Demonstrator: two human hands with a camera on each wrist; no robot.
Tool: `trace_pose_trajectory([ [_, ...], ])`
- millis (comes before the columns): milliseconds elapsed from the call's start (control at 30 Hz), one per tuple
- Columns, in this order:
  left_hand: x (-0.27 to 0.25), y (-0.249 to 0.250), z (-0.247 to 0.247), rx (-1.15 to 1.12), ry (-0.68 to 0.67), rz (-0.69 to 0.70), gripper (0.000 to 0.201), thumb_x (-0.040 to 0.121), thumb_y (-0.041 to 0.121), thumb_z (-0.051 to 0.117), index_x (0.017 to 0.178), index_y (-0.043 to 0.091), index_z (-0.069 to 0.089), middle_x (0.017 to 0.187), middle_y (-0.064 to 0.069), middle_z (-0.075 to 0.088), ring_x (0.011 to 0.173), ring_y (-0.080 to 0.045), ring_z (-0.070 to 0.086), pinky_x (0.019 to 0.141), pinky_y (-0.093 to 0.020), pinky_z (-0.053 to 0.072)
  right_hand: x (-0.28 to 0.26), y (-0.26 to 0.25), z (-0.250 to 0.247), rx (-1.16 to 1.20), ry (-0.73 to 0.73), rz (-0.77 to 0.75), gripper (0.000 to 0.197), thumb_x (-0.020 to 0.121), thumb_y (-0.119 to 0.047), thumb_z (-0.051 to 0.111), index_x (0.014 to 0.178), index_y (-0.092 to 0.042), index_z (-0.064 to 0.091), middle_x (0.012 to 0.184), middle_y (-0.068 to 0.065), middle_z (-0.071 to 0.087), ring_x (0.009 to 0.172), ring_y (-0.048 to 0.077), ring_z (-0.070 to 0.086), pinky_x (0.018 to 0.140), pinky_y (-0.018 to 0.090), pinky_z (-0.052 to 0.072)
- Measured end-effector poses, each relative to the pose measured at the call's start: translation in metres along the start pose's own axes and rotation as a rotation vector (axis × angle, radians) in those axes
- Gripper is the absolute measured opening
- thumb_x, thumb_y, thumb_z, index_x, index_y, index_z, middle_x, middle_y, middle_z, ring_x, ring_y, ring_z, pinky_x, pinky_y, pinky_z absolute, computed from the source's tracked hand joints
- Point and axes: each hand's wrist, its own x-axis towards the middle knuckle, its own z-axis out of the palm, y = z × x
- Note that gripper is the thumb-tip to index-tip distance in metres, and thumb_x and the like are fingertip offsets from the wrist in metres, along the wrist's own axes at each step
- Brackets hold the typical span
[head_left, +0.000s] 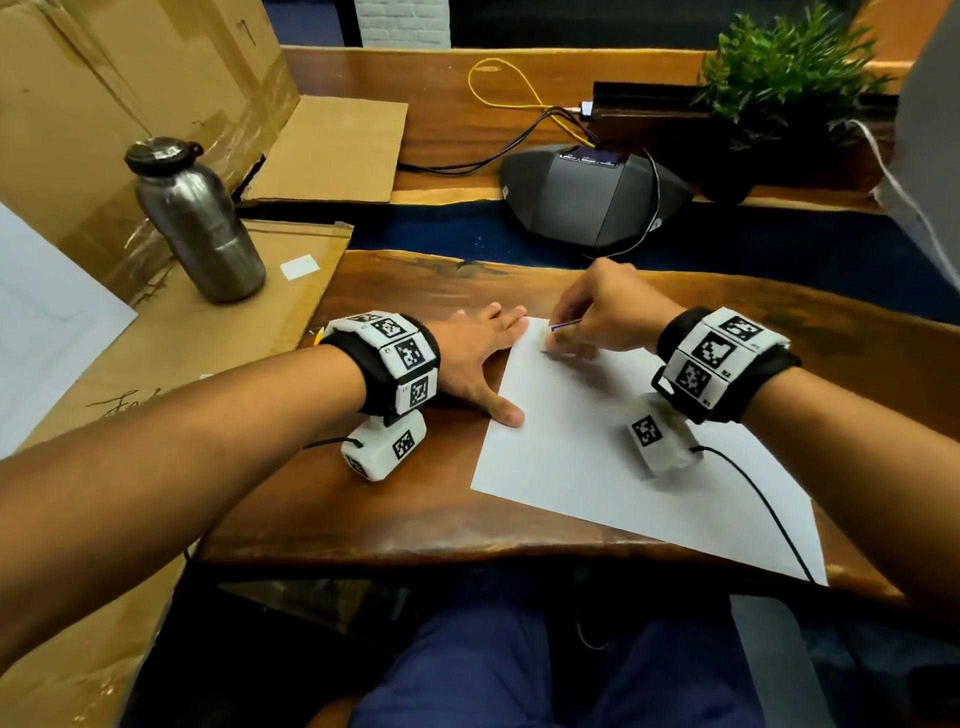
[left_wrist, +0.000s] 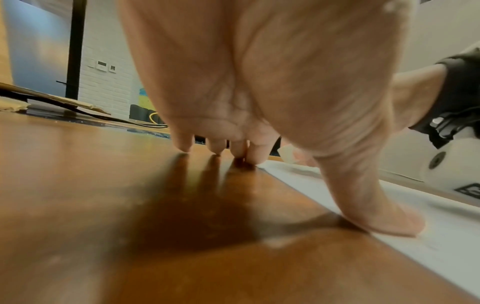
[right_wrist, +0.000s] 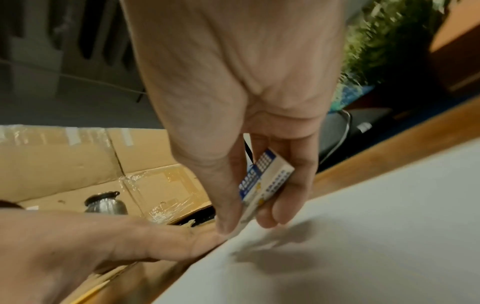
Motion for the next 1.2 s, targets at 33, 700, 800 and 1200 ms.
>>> trace_pose_trajectory([
  [33,0.000,0.000,-0.001,0.012,-0.009,-0.010,0.129,0.070,0.077,0.065,0.158,0.019,-0.010,0.164,0.005,-0.019,0.151,-0.018,-0.016,0.121,-0.051,-0.005,0.000,0.000,-0.002,-0.058,0.025,-0.034,0.015,0.076,-0.023,0.086,0.086,-0.012,0.081,0.080,0.004,0.076,0.072,0.012,0.066,0.057,0.014,0.046],
  [700,0.000,0.006,-0.005,0.106,-0.057,-0.061,0.131,0.069,0.082,0.060,0.156,0.018,-0.014,0.163,0.004,-0.023,0.150,-0.019,-0.020,0.117,-0.060,-0.012,-0.009,-0.025,0.007,-0.049,-0.434,-0.167,0.016,0.072,-0.030,0.088,0.079,-0.018,0.080,0.069,0.000,0.074,0.057,0.005,0.059,0.059,0.020,0.049],
  [800,0.001,0.009,-0.007,0.126,-0.061,-0.065,0.132,0.068,0.082,0.060,0.156,0.017,-0.014,0.163,0.004,-0.022,0.150,-0.020,-0.019,0.117,-0.061,-0.011,0.005,-0.020,0.002,-0.055,-0.342,-0.107,0.019,0.069,-0.032,0.090,0.077,-0.019,0.080,0.070,0.000,0.075,0.060,0.005,0.060,0.062,0.022,0.050],
  [1200,0.000,0.008,-0.006,0.101,-0.056,-0.070,0.131,0.069,0.081,0.061,0.157,0.019,-0.014,0.163,0.006,-0.023,0.150,-0.019,-0.018,0.117,-0.060,-0.013,0.010,-0.009,-0.012,-0.049,-0.220,0.019,0.027,0.063,-0.035,0.093,0.084,-0.023,0.080,0.078,0.003,0.075,0.071,0.014,0.067,0.069,0.032,0.055],
])
